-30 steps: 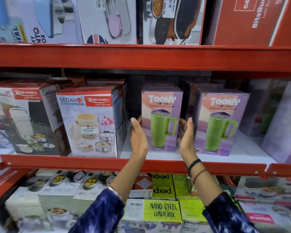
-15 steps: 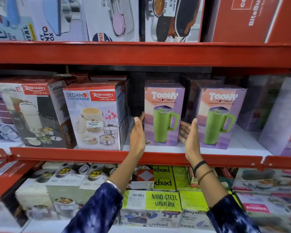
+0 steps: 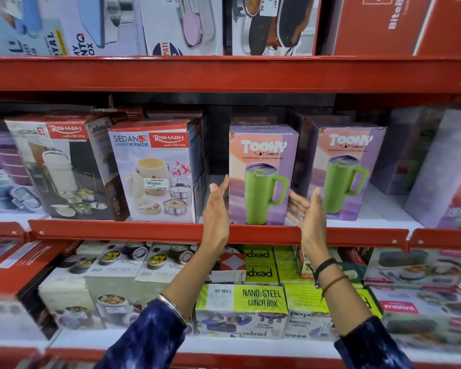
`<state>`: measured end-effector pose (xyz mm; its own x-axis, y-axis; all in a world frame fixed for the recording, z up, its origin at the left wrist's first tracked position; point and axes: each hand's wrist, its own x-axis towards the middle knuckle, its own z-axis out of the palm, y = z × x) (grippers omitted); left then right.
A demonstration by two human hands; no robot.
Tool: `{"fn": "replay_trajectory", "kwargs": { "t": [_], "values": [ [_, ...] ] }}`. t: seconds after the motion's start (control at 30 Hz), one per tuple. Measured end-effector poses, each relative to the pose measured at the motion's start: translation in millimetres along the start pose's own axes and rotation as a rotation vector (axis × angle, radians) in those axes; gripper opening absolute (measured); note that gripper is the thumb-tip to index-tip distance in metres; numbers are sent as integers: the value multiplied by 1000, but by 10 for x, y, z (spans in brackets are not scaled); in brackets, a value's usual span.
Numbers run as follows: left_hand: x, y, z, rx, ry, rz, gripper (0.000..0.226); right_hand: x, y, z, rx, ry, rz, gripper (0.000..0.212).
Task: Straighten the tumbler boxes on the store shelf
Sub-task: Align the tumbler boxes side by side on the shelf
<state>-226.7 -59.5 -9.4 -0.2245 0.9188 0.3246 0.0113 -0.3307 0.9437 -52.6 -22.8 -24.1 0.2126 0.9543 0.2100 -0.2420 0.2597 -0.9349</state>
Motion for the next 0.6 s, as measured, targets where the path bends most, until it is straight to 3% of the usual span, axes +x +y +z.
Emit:
{"fn": "replay_trajectory", "kwargs": {
  "t": [0.3, 0.4, 0.5, 0.6],
  "values": [
    [-135, 56, -25, 8, -21, -3, 81, -165, -64, -55, -16, -15, -40, 66],
    [-169, 47, 58, 6, 77, 36, 66, -177, -87, -73, -45, -25, -58, 64],
    [-317, 62, 233, -64, 268, 212, 49, -177, -111, -172, -62, 30, -132, 60],
    [-444, 168, 495, -144, 254, 338, 39, -114, -211, -378, -9, 125, -192, 56]
  ]
}}
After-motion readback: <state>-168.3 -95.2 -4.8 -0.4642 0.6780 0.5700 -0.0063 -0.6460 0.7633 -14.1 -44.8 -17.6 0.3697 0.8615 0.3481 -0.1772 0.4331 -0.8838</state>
